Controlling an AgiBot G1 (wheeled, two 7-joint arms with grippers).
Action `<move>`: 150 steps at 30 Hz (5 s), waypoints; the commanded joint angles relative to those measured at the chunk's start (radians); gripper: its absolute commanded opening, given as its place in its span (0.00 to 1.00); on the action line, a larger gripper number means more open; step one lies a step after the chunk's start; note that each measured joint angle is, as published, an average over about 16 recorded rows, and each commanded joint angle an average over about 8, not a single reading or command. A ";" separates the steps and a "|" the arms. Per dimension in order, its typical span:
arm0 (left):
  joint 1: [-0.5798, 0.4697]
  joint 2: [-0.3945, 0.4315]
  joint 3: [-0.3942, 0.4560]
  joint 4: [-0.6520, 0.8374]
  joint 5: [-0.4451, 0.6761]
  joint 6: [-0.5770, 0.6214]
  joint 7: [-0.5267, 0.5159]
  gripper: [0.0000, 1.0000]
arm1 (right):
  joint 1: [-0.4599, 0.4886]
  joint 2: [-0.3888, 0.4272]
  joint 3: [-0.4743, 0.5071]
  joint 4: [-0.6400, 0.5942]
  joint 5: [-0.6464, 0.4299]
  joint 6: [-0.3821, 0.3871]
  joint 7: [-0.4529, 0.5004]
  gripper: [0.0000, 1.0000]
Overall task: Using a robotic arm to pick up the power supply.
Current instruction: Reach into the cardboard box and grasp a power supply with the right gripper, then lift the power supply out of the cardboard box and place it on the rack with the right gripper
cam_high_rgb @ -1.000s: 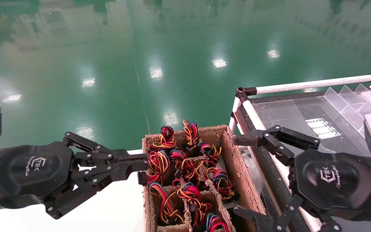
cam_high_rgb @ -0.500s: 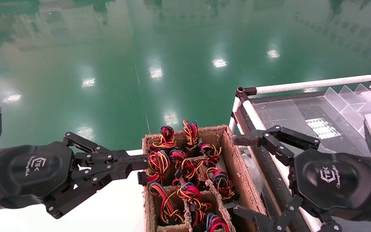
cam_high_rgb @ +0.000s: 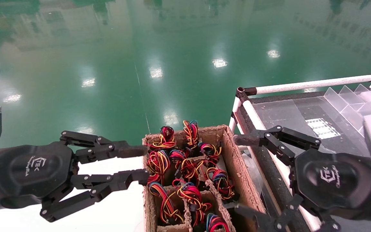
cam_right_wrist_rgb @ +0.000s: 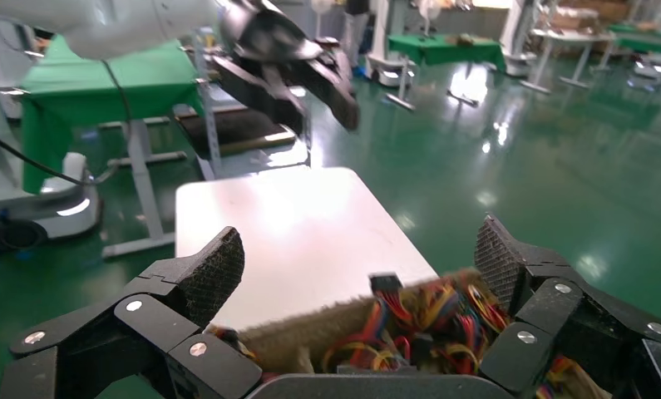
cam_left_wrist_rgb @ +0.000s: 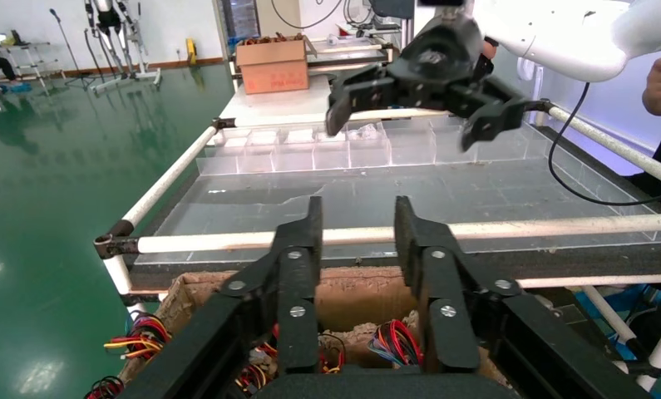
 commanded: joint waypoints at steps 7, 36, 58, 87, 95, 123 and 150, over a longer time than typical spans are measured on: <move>0.000 0.000 0.000 0.000 0.000 0.000 0.000 1.00 | 0.041 -0.024 -0.041 -0.087 -0.088 0.007 -0.007 1.00; 0.000 0.000 0.000 0.000 0.000 0.000 0.000 1.00 | 0.419 -0.273 -0.319 -0.442 -0.654 -0.035 -0.229 1.00; 0.000 0.000 0.000 0.000 0.000 0.000 0.000 1.00 | 0.425 -0.376 -0.375 -0.456 -0.773 0.070 -0.377 0.00; 0.000 0.000 0.001 0.000 0.000 0.000 0.000 1.00 | 0.443 -0.429 -0.381 -0.563 -0.788 0.102 -0.457 0.00; 0.000 0.000 0.001 0.000 0.000 0.000 0.000 1.00 | 0.443 -0.438 -0.381 -0.574 -0.786 0.102 -0.467 0.00; 0.000 0.000 0.001 0.000 0.000 0.000 0.000 1.00 | 0.399 -0.359 -0.303 -0.522 -0.668 0.098 -0.471 0.00; 0.000 0.000 0.001 0.000 -0.001 0.000 0.000 1.00 | 0.526 -0.132 -0.088 -0.406 -0.411 0.081 -0.360 0.00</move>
